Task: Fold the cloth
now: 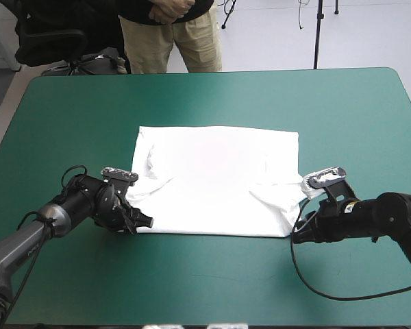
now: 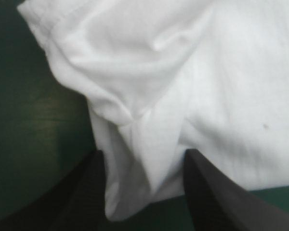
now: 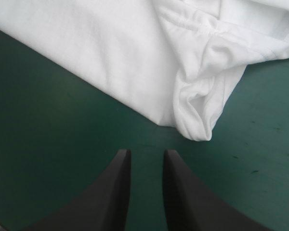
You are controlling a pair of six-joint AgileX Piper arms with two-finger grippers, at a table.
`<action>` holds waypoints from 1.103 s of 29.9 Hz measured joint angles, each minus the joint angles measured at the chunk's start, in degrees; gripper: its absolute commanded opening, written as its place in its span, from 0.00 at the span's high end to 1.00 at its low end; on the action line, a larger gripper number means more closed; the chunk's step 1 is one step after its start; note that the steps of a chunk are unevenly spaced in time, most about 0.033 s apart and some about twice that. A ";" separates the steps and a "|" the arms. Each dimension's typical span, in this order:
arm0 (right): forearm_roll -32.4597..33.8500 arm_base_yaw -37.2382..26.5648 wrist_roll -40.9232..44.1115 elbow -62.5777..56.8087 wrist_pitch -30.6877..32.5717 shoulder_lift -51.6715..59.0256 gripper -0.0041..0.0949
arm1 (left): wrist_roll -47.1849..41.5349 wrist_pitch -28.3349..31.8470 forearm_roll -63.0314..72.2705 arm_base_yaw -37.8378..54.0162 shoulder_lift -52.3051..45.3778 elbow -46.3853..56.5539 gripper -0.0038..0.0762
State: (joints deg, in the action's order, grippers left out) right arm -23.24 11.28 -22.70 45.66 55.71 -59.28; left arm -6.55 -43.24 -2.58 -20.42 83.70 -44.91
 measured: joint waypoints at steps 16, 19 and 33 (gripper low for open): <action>4.10 -0.05 0.60 0.00 -1.80 -4.51 0.42 | 0.43 -1.72 2.58 -0.17 1.05 -0.97 0.97; 3.37 -0.05 0.60 0.00 -1.79 -9.39 0.16 | 0.27 -1.74 2.58 -0.19 1.05 -0.97 0.97; 1.89 -0.26 -1.77 0.28 -7.61 -24.15 0.96 | 0.27 -1.42 2.22 -0.38 1.05 -1.02 0.97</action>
State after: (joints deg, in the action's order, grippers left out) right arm -21.34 11.02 -24.47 45.94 48.10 -83.43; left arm -6.28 -44.67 -0.36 -20.80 84.75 -45.93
